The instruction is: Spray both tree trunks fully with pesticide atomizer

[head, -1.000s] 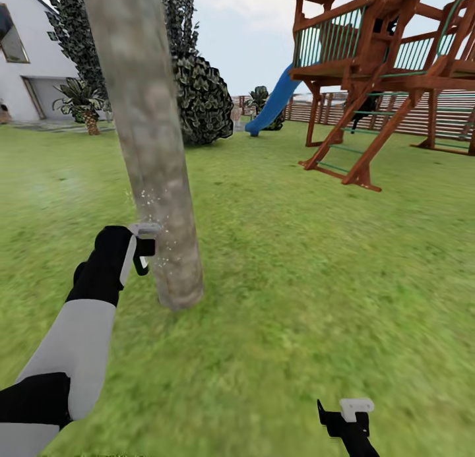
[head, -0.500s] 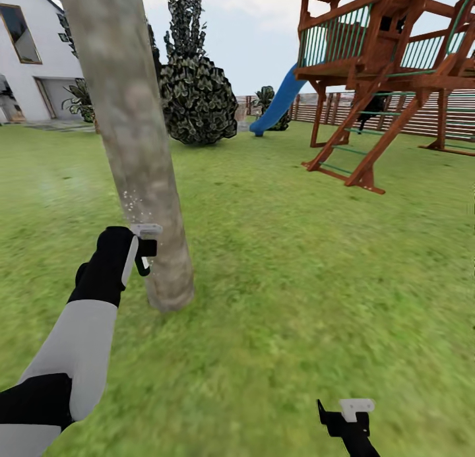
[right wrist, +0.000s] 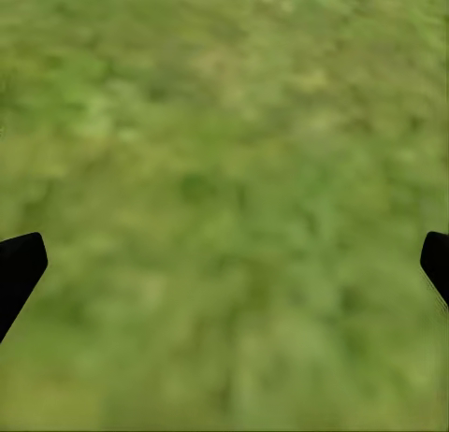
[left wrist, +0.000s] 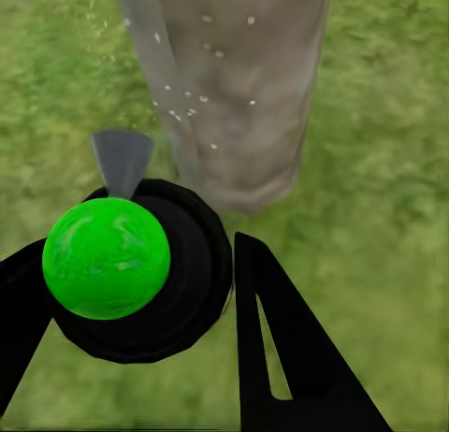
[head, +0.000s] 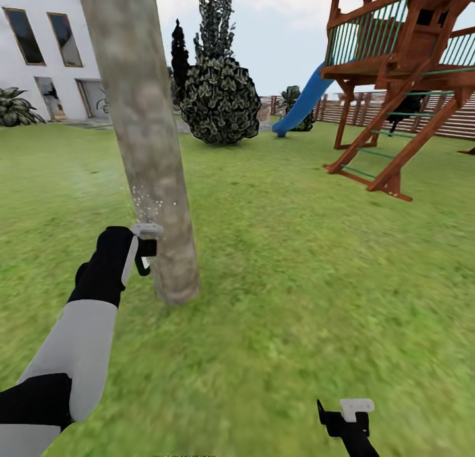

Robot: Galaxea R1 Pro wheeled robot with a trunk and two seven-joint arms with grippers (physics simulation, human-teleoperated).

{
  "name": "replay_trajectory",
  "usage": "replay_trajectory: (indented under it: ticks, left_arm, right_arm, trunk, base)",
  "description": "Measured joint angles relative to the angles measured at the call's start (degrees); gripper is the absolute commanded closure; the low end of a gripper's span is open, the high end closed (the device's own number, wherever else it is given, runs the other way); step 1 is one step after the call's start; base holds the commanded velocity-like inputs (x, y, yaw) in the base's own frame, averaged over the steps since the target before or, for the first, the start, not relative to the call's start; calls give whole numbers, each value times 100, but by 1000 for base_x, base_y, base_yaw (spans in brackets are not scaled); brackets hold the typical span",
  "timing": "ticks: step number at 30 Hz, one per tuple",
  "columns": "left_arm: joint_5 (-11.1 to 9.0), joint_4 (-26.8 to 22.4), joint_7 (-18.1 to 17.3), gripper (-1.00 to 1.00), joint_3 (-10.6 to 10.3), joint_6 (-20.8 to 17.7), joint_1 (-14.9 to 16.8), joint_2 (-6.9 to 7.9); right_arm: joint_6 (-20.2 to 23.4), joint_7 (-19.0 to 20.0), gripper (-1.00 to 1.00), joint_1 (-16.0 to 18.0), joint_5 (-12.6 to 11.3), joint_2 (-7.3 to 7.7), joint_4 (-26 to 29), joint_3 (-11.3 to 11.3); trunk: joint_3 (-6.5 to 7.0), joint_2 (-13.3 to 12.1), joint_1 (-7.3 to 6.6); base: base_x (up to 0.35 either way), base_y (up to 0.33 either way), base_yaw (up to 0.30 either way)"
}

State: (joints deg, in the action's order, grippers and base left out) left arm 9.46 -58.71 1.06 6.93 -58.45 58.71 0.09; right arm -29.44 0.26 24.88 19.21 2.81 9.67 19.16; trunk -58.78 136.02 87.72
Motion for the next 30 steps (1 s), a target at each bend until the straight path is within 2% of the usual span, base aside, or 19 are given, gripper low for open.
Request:
replay_trajectory:
  ticks: [15, 23, 30]
  left_arm:
    - [3, 0, 0, 100, 2, 0, -1, 10]
    - [17, 0, 4, 100, 55, 0, 3, 40]
    - [11, -8, 9, 100, 76, 0, 9, 3]
  right_arm:
    - [0, 0, -100, 2, -3, 0, 0, 0]
    - [0, 0, -100, 3, 3, 0, 0, 0]
    - [0, 0, -100, 4, 4, 0, 0, 0]
  trunk:
    - [0, 0, 0]
    - [0, 0, 0]
    - [0, 0, 0]
  base:
    - [14, -273, 34]
    - [215, -212, 251]
    - [234, -192, 231]
